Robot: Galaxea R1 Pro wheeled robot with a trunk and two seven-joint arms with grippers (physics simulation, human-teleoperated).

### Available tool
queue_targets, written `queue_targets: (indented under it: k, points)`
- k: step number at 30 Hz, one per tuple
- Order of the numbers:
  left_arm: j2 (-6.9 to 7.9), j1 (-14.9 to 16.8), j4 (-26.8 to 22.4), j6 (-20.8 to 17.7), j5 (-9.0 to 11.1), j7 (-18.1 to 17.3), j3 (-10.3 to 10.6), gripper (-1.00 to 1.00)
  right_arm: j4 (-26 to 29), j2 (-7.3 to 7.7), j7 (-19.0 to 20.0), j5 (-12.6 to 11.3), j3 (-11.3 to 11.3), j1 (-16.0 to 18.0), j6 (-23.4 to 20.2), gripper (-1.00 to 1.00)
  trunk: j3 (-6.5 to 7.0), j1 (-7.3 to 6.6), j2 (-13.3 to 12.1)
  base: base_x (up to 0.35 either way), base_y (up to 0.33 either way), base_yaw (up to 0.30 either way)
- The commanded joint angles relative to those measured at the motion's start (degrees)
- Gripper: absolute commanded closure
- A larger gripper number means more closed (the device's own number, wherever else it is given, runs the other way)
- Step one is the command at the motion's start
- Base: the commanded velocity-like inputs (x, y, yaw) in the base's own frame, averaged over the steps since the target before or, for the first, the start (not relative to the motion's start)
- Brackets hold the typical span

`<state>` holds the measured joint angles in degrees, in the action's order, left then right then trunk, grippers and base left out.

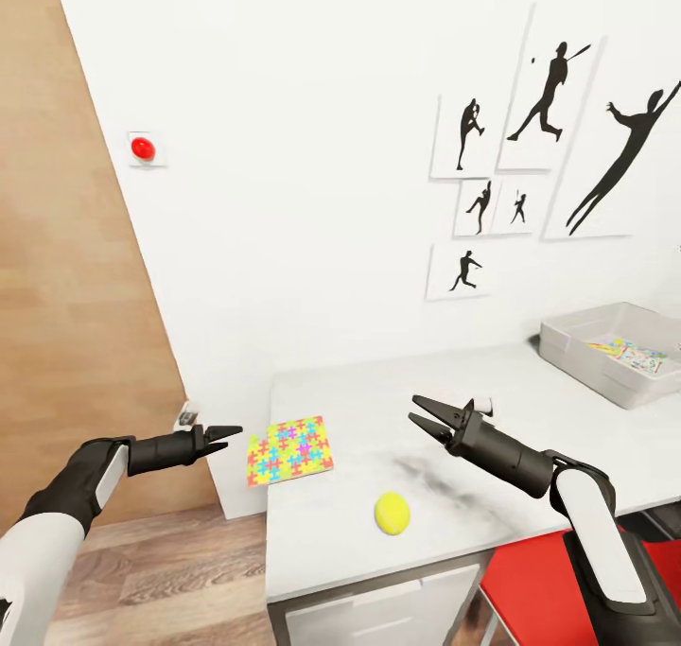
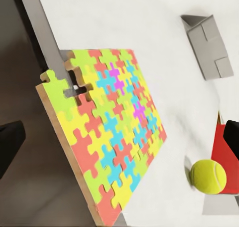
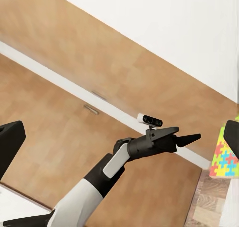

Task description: Put all the toys in the child's room - the three board games (two on the bed and one on the table), the two jigsaw puzzles on the table, and the tennis ball on the table - inside the toy box on the table in the child's room.

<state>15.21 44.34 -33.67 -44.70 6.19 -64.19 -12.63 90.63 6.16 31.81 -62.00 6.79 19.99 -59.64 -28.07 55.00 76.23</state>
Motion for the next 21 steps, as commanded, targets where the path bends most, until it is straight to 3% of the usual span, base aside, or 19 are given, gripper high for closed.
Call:
queue_targets:
  k: [1,21]
  points:
    - [0.00,0.0,0.0,-0.4,0.1,-0.1,0.0,-1.00,0.0,0.00,0.4,0.4,0.1,0.0,-0.2,-1.00,-0.06,0.00,0.0,0.000,-0.163,0.000]
    - [0.30,0.0,0.0,-1.5,0.3,-0.2,-0.6,-1.00,0.0,0.00,0.4,0.4,-0.2,0.0,-0.2,-1.00,-0.06,0.00,0.0,0.000,-0.017,0.000]
